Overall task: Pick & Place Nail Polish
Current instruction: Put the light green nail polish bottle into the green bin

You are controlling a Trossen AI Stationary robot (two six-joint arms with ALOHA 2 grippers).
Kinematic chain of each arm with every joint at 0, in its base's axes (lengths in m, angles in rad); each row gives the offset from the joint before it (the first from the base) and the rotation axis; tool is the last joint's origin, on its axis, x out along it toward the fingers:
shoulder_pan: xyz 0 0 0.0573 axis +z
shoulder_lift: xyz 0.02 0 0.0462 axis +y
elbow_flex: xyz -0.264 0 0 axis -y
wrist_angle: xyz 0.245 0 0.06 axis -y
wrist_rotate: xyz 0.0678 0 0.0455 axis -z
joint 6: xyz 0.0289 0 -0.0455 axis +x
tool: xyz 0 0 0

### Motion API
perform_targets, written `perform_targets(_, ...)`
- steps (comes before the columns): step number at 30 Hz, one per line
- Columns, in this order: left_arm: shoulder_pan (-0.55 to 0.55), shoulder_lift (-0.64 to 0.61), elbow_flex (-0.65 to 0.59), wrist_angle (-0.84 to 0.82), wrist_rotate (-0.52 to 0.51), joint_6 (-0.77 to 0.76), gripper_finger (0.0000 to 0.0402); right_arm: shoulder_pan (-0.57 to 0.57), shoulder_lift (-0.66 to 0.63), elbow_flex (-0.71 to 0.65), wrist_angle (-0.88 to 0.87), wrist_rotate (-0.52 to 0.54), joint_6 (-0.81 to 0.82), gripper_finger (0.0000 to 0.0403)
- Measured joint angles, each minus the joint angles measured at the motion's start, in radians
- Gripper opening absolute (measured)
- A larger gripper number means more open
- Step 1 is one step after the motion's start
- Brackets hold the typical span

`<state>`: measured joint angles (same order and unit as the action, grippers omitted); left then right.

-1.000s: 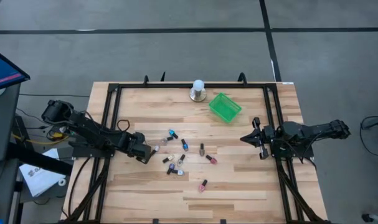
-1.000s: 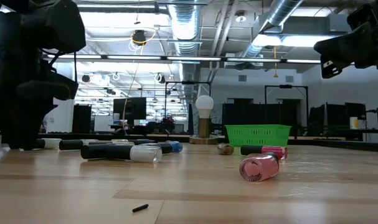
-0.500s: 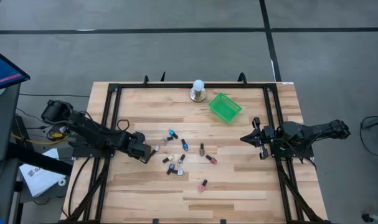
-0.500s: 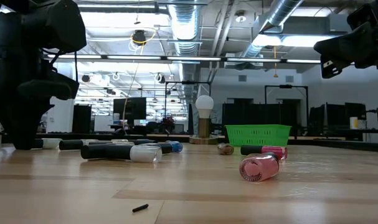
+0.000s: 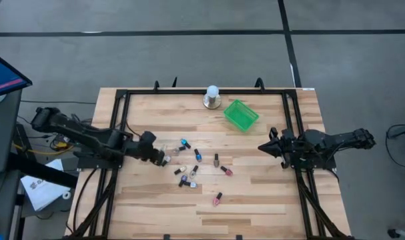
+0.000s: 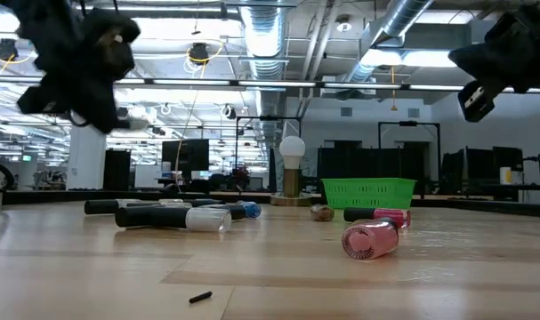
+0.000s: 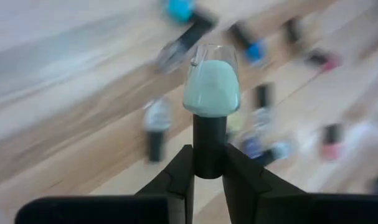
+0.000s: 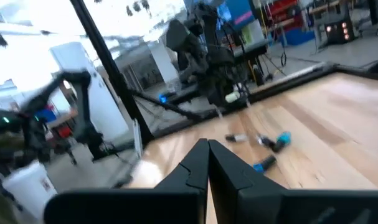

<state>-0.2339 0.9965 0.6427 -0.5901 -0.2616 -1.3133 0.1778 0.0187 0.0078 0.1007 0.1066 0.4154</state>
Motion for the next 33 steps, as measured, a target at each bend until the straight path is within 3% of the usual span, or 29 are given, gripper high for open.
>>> perform_targets(5,0.1,-0.006,0.01,0.207,0.01,0.125,0.0047,-0.01,0.0,0.0,0.062,0.002,0.004,0.0)
perform_targets(16,0.387,0.206,0.021,0.733,0.249,0.342,0.0047,-0.01,0.0,0.0,0.132,0.003,0.004,0.0)
perform_targets(23,0.49,0.444,0.251,0.753,0.406,0.535,0.0047,-0.01,0.0,0.0,0.132,0.003,0.004,0.0)
perform_targets(33,0.554,0.725,0.566,0.738,0.444,0.747,0.0047,-0.011,0.0,0.0,0.127,0.003,0.004,0.0)
